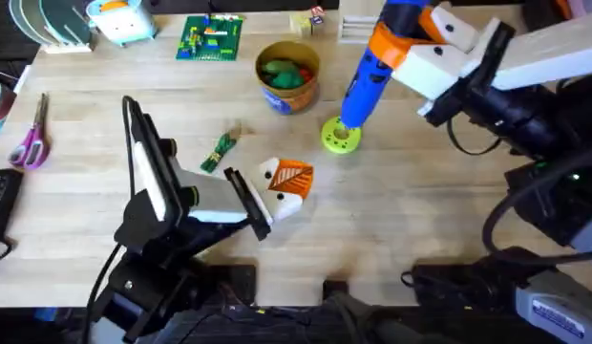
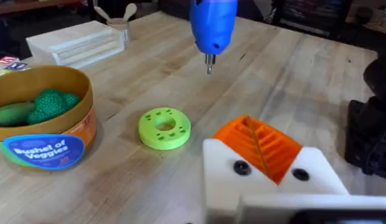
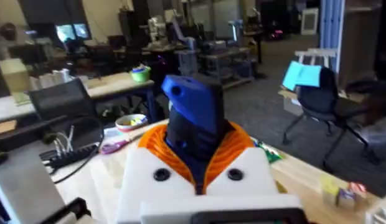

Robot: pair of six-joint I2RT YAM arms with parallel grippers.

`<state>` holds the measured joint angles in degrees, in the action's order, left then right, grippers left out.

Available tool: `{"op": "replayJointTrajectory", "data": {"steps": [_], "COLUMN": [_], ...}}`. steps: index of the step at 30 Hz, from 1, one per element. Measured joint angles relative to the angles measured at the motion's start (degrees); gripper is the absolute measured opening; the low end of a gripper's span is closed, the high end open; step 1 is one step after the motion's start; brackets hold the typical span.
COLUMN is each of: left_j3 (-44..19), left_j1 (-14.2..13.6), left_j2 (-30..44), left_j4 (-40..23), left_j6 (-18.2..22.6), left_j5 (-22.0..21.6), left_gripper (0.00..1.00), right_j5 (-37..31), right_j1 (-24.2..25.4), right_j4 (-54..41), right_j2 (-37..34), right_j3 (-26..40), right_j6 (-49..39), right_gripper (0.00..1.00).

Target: Pick up the gripper from the table and insert it into the empty holder that is missing its gripper. Then pick up a screw, insert it into the mounting hole, and use the screwdriver to tighten it. Finally, clean up the table by picking up the vegetable and placing it into the bucket.

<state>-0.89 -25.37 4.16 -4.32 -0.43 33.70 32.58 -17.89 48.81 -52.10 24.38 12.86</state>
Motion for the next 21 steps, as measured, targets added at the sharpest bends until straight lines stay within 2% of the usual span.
{"op": "replayJointTrajectory", "data": {"steps": [5,14,21], "left_j3": [0.0,0.0,0.0], "left_j1": [0.0,0.0,0.0], "left_j2": [0.0,0.0,0.0], "left_j4": [0.0,0.0,0.0], "left_j6": [0.0,0.0,0.0], "left_j5": [-0.8,-1.0,-1.0], "left_gripper": [0.011,0.011,0.011], "right_j5": [0.1,0.1,0.1], "right_j1": [-5.9,-13.8,-17.5], "right_j4": [8.7,9.3,9.5], "right_j2": [-4.5,-8.9,-12.5], "right_j3": [0.0,5.3,8.9], "right_j6": [3.3,4.7,4.7], "right_gripper": [0.023,0.023,0.023]}}
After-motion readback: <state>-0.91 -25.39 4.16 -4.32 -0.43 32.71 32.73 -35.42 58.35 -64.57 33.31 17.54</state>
